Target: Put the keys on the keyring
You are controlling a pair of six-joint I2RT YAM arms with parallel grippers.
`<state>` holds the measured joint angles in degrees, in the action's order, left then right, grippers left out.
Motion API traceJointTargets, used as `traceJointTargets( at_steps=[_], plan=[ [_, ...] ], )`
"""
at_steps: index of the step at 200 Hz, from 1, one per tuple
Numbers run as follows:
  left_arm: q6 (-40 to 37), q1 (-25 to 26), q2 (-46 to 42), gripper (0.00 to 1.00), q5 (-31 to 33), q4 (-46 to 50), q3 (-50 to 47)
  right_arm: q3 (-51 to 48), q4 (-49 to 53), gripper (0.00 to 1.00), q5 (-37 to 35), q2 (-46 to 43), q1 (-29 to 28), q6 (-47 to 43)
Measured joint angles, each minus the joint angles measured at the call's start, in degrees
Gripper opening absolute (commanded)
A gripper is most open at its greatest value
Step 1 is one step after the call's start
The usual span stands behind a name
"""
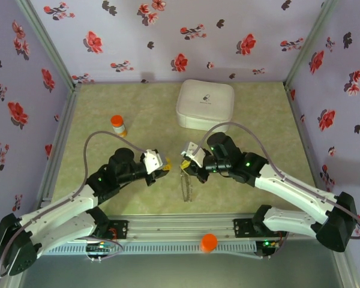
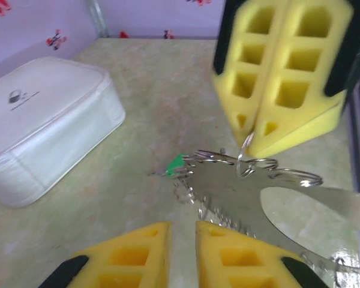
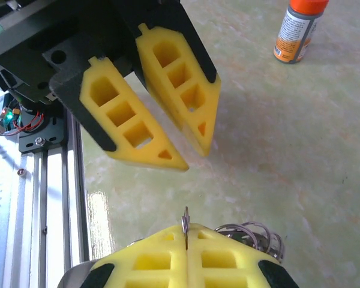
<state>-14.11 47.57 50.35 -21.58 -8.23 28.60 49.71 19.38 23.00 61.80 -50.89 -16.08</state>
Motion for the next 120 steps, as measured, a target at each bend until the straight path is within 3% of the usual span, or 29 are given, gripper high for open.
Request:
traceJointTargets(
  at_steps=[61, 120],
  plan=[
    [0.02, 0.04, 3.15, 0.24, -7.65, -4.20, -1.49, -0.07, 0.02, 0.00, 0.28, -0.02, -1.31, -5.86],
    [0.00, 0.04, 3.32, 0.23, -9.66, -5.14, -1.66, -0.07, 0.17, 0.00, 0.85, -0.04, -2.71, -8.22]
  ],
)
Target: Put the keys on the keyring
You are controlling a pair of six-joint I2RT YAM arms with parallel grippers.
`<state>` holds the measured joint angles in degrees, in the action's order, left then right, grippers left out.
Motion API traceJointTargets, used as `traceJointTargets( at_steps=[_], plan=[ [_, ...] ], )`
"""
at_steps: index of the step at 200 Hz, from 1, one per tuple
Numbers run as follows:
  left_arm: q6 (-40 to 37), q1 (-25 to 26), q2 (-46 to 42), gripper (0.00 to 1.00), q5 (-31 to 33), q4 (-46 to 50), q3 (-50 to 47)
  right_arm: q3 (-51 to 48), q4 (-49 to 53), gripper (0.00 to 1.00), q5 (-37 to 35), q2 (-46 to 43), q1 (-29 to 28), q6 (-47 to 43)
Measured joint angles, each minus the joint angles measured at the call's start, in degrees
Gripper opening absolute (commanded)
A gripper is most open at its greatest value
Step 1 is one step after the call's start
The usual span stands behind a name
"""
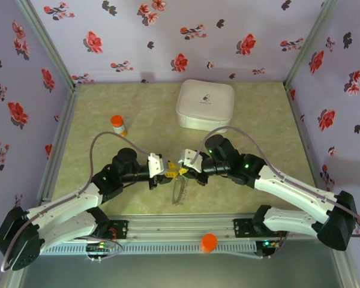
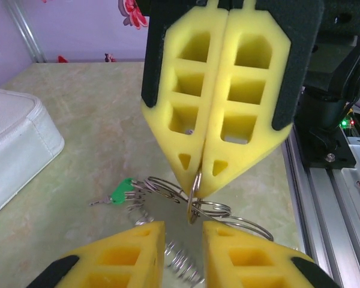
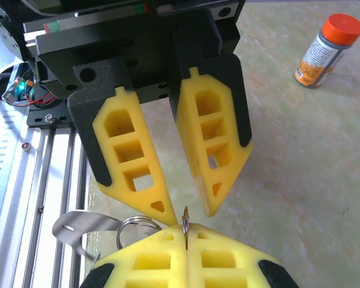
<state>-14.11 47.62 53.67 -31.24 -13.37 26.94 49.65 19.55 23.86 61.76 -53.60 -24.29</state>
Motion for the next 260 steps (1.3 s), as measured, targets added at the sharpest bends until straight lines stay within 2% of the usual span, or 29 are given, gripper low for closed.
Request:
traceJointTargets(
  at_steps=[61, 88, 108, 137, 146, 160, 176, 189, 225, 260],
  plan=[
    [0.02, 0.28, 0.09, 0.16, -1.22, -1.05, -0.02, 0.00, 0.00, 0.00, -0.04, 0.24, -0.55, -1.16],
    [0.22, 0.39, 0.37, 0.10, -1.84, -1.25, -0.24, 0.00, 0.02, 0.00, -0.22, 0.74, -0.68, -1.29],
    [0.26, 0.37, 0.44, 0.00, -1.95, -1.22, -0.63, 0.00, 0.37, 0.00, -0.48, 1.09, -0.85, -1.68],
    [0.15, 0.37, 0.50, 0.00, -2.03, -1.25, -0.72, 0.00, 0.50, 0.00, -0.70, 1.16, -0.96, -2.12],
    [0.17, 0.37, 0.50, 0.00, -2.03, -1.25, -0.72, 0.00, 0.50, 0.08, -0.94, 1.09, -1.07, -2.16],
    [0.17, 0.39, 0.50, 0.00, -2.05, -1.70, -0.76, -0.52, 0.17, 0.16, -1.55, 0.33, -1.22, -2.12],
    [0.37, 0.55, 0.48, 0.00, -1.95, -2.73, -1.20, -1.95, -0.39, 0.36, -2.49, -2.05, -1.20, -1.60],
    [0.83, 0.55, 0.42, 0.00, -1.55, -3.52, -2.19, -3.06, -0.44, 0.40, -3.78, -4.79, -1.20, -1.22],
    [3.19, 0.55, -0.31, 0.00, -0.22, -6.54, -5.07, -6.69, -0.74, 0.39, -8.00, -11.28, -1.22, -1.22],
    [6.56, 0.55, -0.50, 0.00, 0.98, -10.43, -6.91, -13.14, -2.80, 0.32, -12.37, -14.99, -3.26, -4.11]
  ],
)
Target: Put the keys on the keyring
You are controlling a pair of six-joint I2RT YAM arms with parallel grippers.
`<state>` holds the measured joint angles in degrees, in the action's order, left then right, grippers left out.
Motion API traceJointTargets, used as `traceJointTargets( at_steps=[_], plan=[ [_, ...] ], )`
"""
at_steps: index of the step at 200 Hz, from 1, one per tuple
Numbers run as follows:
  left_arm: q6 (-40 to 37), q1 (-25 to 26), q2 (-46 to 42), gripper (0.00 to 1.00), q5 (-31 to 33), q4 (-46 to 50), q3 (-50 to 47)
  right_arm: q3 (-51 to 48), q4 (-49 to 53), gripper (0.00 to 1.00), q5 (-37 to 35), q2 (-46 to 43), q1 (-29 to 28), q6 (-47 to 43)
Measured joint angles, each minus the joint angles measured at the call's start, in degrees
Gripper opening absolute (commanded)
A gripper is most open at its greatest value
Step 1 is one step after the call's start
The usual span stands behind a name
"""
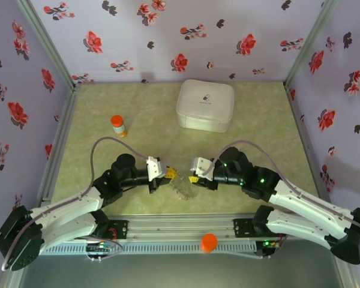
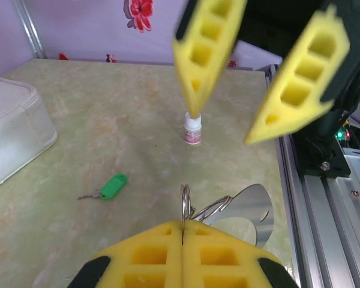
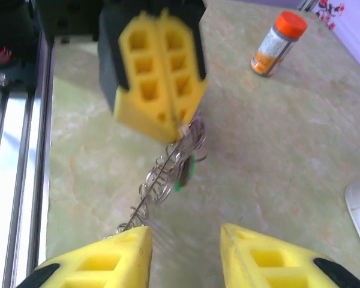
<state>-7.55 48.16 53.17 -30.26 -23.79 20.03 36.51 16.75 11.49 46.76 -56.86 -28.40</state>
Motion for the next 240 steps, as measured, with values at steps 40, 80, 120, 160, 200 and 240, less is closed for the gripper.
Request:
traceJointTargets(
  at_steps=[40, 80, 120, 160, 200, 240],
  plan=[
    [2.75, 0.00, -0.76, 0.00, 0.24, -2.45, -0.92, -4.44, -4.22, 0.28, -5.62, -0.20, -3.98, -4.52],
    [4.04, 0.00, -1.84, 0.00, 0.28, -3.21, -1.46, -4.76, -8.87, 0.27, -7.21, 0.98, -6.14, -5.75],
    [5.14, 0.00, -1.95, 0.00, 0.28, -4.83, -1.99, -5.73, -13.64, 0.28, -7.28, 3.45, -8.02, -5.73],
    [5.75, 0.00, -2.40, 0.00, 0.63, -5.14, -2.34, -6.16, -16.39, 0.32, -7.48, 5.44, -9.57, -5.77],
    [5.77, 0.00, -2.47, 0.00, 0.72, -5.35, -2.34, -6.69, -19.04, 0.32, -8.68, 6.08, -10.80, -5.75],
    [5.77, 0.00, -2.45, 0.00, 0.96, -5.35, -2.34, -7.37, -21.88, 0.33, -10.43, 6.29, -11.98, -6.19]
  ],
)
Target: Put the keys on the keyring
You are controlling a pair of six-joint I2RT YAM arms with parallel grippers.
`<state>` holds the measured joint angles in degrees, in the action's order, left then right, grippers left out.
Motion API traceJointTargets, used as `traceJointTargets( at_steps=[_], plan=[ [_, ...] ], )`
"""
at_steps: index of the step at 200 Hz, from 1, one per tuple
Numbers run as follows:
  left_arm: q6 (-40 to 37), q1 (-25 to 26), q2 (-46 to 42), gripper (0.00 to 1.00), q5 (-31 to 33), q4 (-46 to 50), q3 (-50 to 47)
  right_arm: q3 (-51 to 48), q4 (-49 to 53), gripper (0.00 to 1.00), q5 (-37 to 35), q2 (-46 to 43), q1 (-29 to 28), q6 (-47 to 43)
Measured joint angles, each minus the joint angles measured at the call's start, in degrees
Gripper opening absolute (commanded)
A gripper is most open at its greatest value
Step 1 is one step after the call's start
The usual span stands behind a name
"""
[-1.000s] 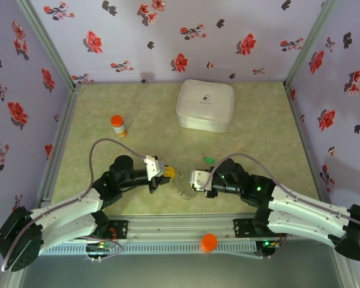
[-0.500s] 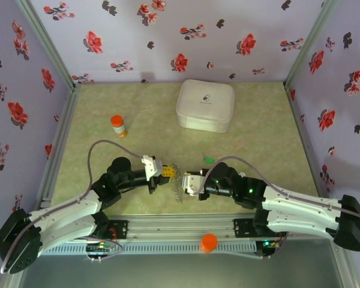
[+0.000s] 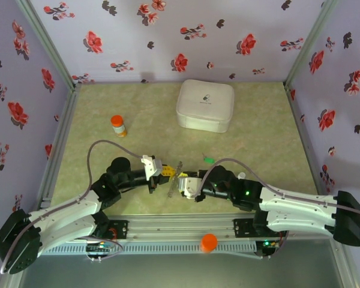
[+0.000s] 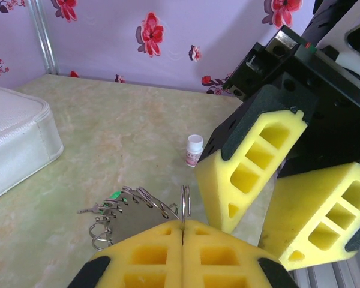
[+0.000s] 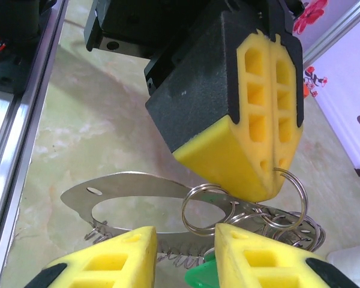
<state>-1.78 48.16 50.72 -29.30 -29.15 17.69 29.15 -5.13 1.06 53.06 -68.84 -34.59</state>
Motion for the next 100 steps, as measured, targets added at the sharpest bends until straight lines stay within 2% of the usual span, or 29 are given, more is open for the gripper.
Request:
traceJointTargets(
  at_steps=[45, 100],
  plan=[
    [0.00, 0.00, 0.33, 0.00, 0.22, -0.37, 0.00, -0.15, -0.72, 0.34, -2.03, 0.33, -1.86, -1.51],
    [0.24, 0.00, 0.33, 0.00, 0.37, -0.46, 0.00, -2.23, -4.55, 0.32, -9.22, 0.96, -4.55, -5.33]
  ],
)
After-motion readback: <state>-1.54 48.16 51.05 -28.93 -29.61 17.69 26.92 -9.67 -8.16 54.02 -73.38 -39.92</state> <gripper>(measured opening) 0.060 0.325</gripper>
